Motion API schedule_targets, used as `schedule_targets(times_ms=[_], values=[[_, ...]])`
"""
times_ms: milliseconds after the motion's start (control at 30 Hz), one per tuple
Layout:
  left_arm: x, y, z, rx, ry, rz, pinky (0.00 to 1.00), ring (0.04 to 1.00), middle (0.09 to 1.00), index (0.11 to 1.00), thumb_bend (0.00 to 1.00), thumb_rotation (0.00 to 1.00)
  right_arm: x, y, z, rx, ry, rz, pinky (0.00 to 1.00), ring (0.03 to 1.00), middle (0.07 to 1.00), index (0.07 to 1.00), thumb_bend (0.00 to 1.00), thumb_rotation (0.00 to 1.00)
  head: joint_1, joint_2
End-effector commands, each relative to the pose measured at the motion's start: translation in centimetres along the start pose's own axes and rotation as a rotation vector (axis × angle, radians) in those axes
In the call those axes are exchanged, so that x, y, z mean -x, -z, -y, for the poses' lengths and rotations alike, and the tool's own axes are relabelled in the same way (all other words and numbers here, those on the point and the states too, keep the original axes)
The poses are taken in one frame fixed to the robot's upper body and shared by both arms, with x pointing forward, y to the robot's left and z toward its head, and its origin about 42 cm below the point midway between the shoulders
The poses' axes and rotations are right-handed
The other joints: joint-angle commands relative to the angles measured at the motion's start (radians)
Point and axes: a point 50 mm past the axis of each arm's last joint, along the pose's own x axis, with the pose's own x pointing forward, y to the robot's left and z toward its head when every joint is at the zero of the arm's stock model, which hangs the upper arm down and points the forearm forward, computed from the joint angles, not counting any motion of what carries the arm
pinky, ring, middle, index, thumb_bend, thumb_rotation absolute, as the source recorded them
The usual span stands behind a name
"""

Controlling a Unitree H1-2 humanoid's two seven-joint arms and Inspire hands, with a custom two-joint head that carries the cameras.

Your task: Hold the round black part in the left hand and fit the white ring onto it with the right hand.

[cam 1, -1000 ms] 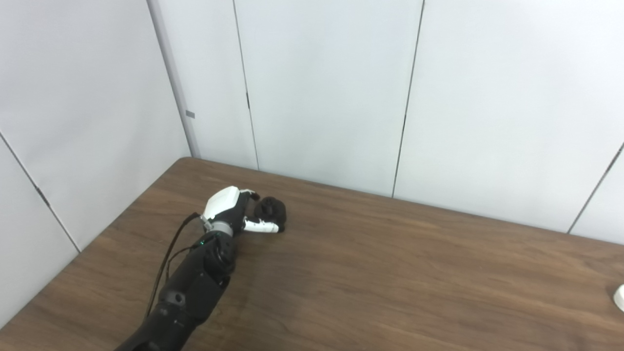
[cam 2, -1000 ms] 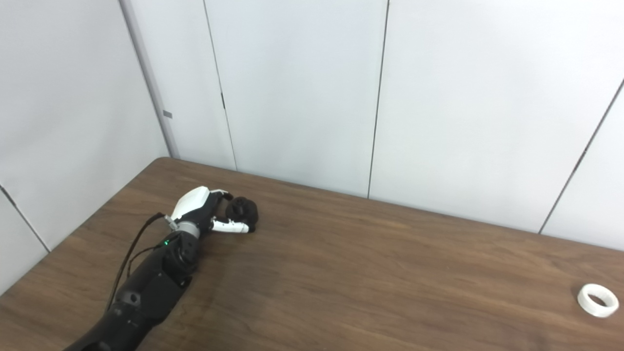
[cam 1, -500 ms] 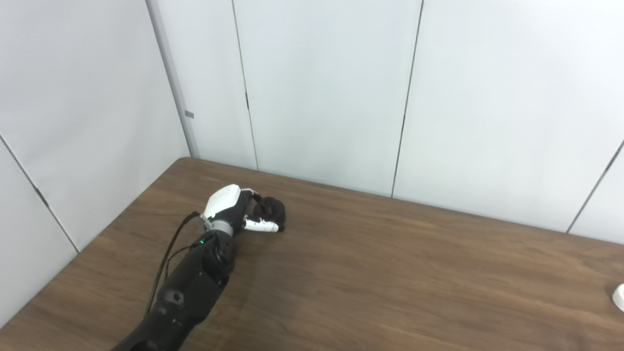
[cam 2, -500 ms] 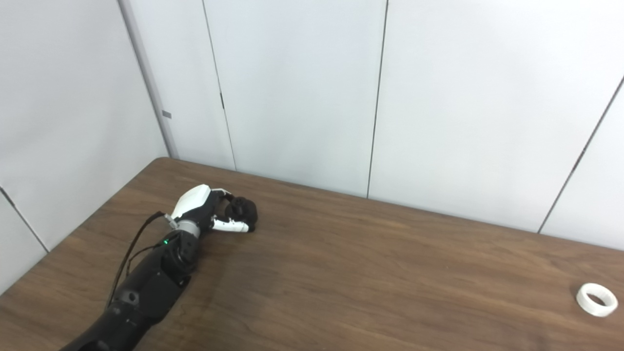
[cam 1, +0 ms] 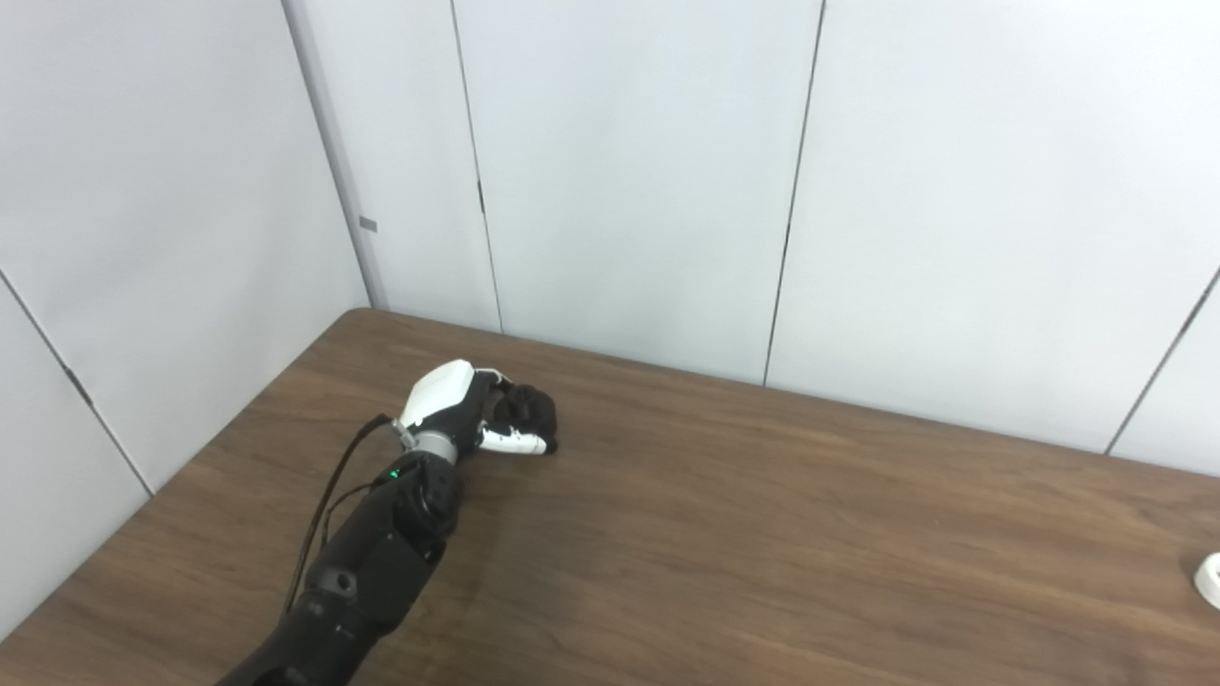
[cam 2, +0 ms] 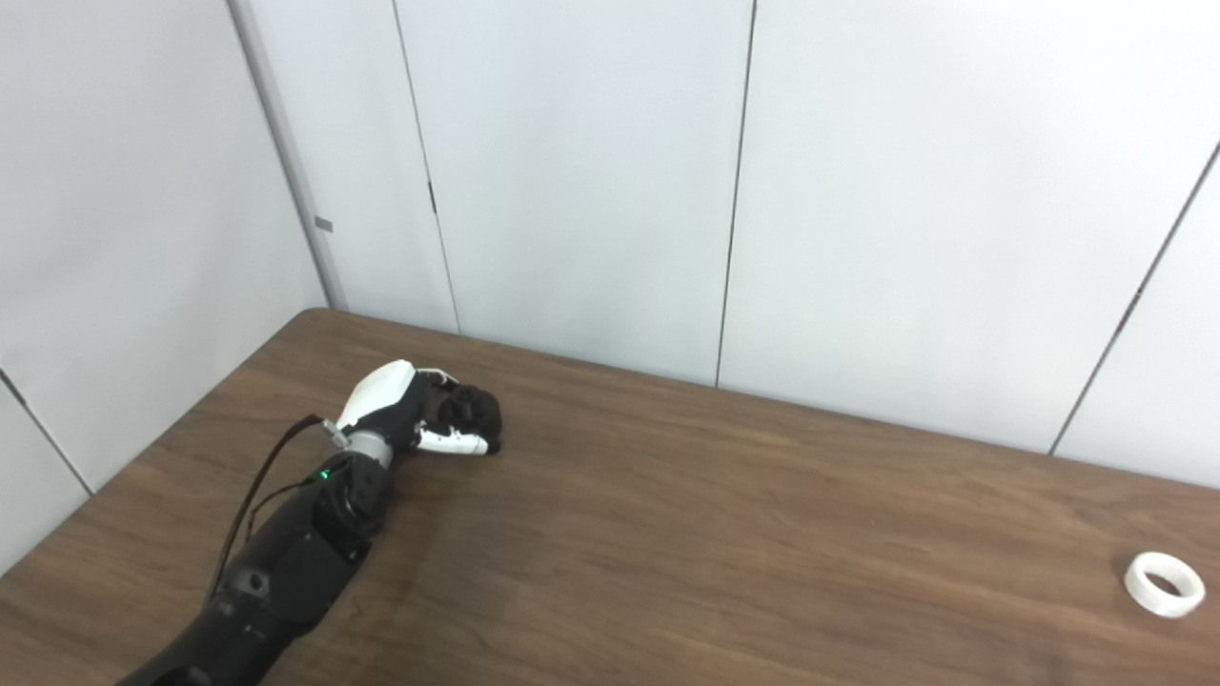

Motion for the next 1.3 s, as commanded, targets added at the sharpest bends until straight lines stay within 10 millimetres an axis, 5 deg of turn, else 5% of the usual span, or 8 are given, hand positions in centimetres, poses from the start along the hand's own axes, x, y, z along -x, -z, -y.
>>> schedule_targets(times_ms=[0,167,200,300,933,1167,1267], values=[[-0.9,-1.2,-2.1,-0.008,-0.058,0.048,1.0,0.951,0.874,0.675,0.88,0.27,-0.3,-1.2,0.2,0.016,-0.005,0.064,0.96,0.965,0.939,0.992,0.57,1.0,0.0,0.0],[-0.8,-1.2,-2.0,0.0,-0.073,0.053,1.0,0.94,0.85,0.596,0.82,0.2,-0.2,-1.3,0.2,0.014,-0.004,0.062,0.97,0.97,0.935,0.992,0.57,1.0,0.003,0.004],[-0.8,-1.2,-2.0,0.009,-0.077,0.052,1.0,0.936,0.842,0.534,0.65,0.12,-0.2,-1.3,0.2,0.012,-0.005,0.062,0.97,0.97,0.933,0.991,0.57,1.0,0.004,0.005],[-0.8,-1.2,-2.0,0.026,-0.09,0.051,1.0,0.926,0.816,0.492,0.54,0.06,-0.2,-1.3,0.3,0.011,-0.007,0.057,0.98,0.975,0.94,0.994,0.58,1.0,0.006,0.007],[-0.2,-0.7,-2.4,-0.04,-0.126,0.107,1.0,0.885,0.758,0.484,0.52,0.05,-0.3,-1.5,0.0,0.006,-0.008,0.063,0.96,0.968,0.939,0.986,0.59,1.0,-0.027,0.031],[1.5,-1.2,-2.9,-0.081,-0.144,0.181,1.0,0.871,0.751,0.484,0.52,0.05,-0.4,-1.8,-0.7,0.009,-0.014,0.064,0.93,0.948,0.923,0.974,0.53,1.0,-0.066,0.048],[2.8,-1.9,-2.9,-0.093,-0.147,0.227,1.0,0.876,0.75,0.483,0.52,0.05,-0.6,-1.7,-0.7,-0.015,-0.049,0.068,0.99,0.984,0.965,0.997,0.53,1.0,-0.077,0.053]])
